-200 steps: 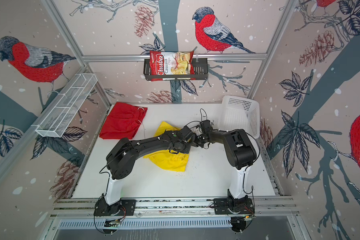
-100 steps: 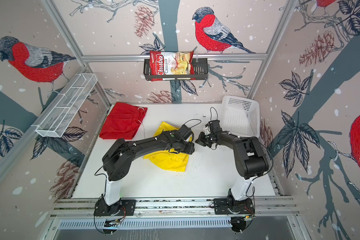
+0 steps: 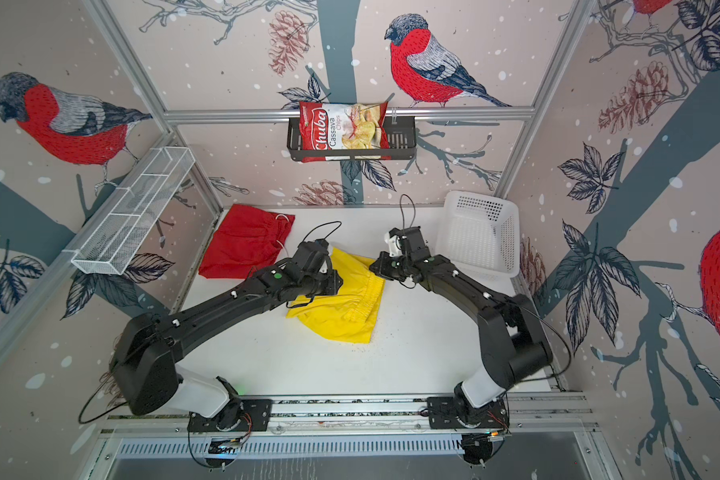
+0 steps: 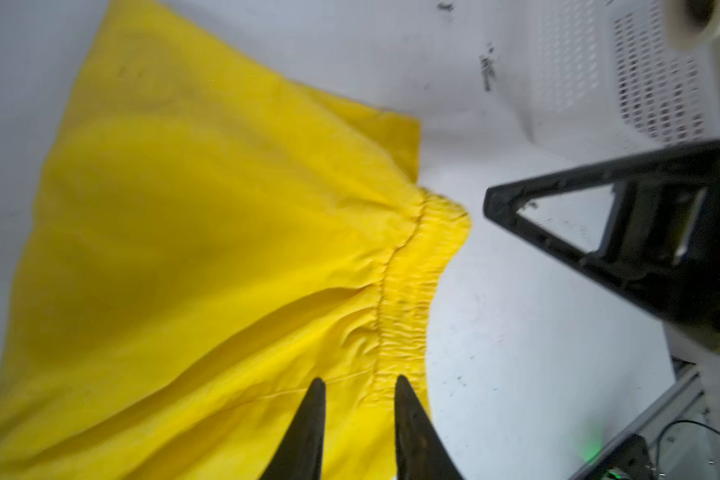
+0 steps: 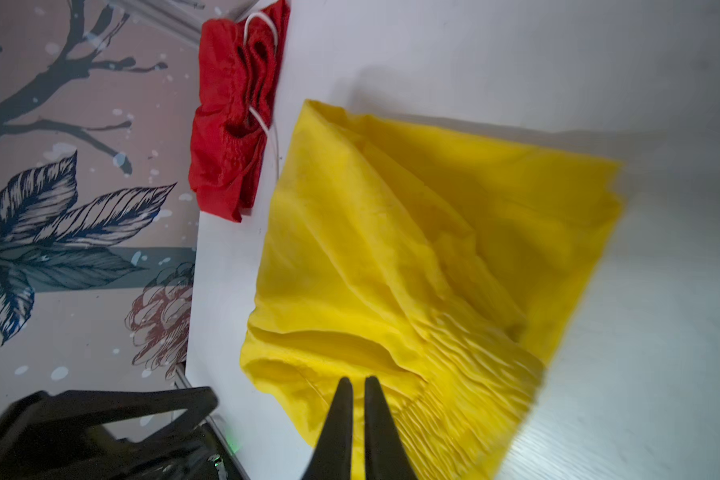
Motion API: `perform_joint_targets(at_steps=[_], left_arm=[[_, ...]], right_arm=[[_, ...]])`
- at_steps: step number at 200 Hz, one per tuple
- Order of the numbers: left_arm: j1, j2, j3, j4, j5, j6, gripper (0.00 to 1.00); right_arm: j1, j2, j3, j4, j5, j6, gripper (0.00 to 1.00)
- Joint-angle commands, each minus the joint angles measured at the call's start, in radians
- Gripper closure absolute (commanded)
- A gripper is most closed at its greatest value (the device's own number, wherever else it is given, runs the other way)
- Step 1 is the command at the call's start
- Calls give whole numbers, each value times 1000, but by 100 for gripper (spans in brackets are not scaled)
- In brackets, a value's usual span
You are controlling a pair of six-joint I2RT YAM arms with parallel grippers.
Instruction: Fold and stack the shorts
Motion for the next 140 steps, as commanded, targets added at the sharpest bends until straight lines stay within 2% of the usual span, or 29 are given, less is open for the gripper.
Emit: perform_joint_targets(at_steps=[1, 23, 53, 87, 110, 135, 140], left_arm=[[14, -30, -121, 112, -10, -21, 71], [49, -11, -253, 233, 35, -48, 71], [106, 53, -369, 359, 139, -83, 82], [106, 65, -449, 422, 191, -112, 86], [102, 94, -514, 508, 282, -144, 89], [45, 108, -542, 573, 327, -205, 89], [30, 105, -532, 569, 329, -209, 86]], right_arm=[[13, 94, 40, 71, -35, 36, 94], [1, 205, 72, 119, -64, 53, 96], [-27, 357, 142, 122, -74, 65, 97], [-62, 482, 210, 109, -69, 54, 98], [-75, 529, 277, 65, -62, -2, 99], [-95, 532, 336, 29, -76, -40, 99], [-95, 523, 343, 23, -77, -49, 99]])
